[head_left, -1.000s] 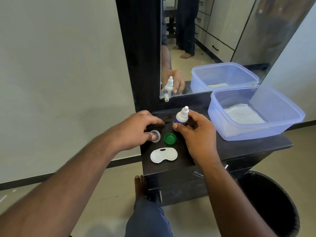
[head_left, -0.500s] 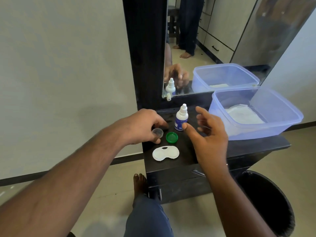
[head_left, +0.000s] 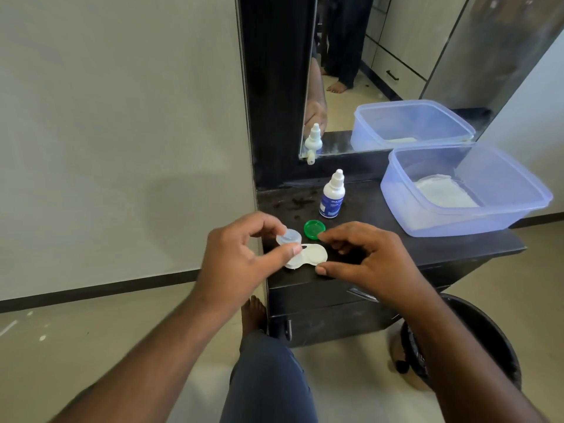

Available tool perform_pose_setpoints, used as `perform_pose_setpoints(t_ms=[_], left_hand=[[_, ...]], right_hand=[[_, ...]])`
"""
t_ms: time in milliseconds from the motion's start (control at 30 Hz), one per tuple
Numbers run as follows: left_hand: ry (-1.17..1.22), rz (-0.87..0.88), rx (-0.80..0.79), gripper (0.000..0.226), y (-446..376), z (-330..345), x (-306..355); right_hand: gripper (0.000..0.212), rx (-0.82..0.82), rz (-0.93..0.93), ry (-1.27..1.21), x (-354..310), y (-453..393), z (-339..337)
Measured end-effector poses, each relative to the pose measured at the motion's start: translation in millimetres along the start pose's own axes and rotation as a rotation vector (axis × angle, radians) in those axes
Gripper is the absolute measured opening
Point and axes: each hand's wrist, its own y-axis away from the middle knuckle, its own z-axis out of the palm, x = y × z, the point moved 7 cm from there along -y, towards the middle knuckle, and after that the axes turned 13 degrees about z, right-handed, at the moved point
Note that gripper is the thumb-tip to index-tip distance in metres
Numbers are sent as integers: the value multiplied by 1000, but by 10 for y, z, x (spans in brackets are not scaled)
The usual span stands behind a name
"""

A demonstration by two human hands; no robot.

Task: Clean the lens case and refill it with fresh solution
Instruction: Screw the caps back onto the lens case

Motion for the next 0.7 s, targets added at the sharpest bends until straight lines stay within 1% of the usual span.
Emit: perform_pose_setpoints(t_ms=[100,200,367,533,633,700], left_hand=[[-43,46,3,18,86,70,-8],[-83,65,-30,21,139,131,-10],[-67,138,-5,28,188,160,1],[-59,122,38,28,258,170,-33],[-93,142,56,26,272,164,-22],[-172,186,62,24,291,180,16]], right_hand=[[45,3,-16,78,-25,13,23],[42,18,-28,139,-53,19,23],[40,4,-30,146,-43,0,45],[38,-6,-19,146,-55,-10,43],[37,-5,-2,139,-51,-12,43],[36,5,-6,144,-56,-13,48]])
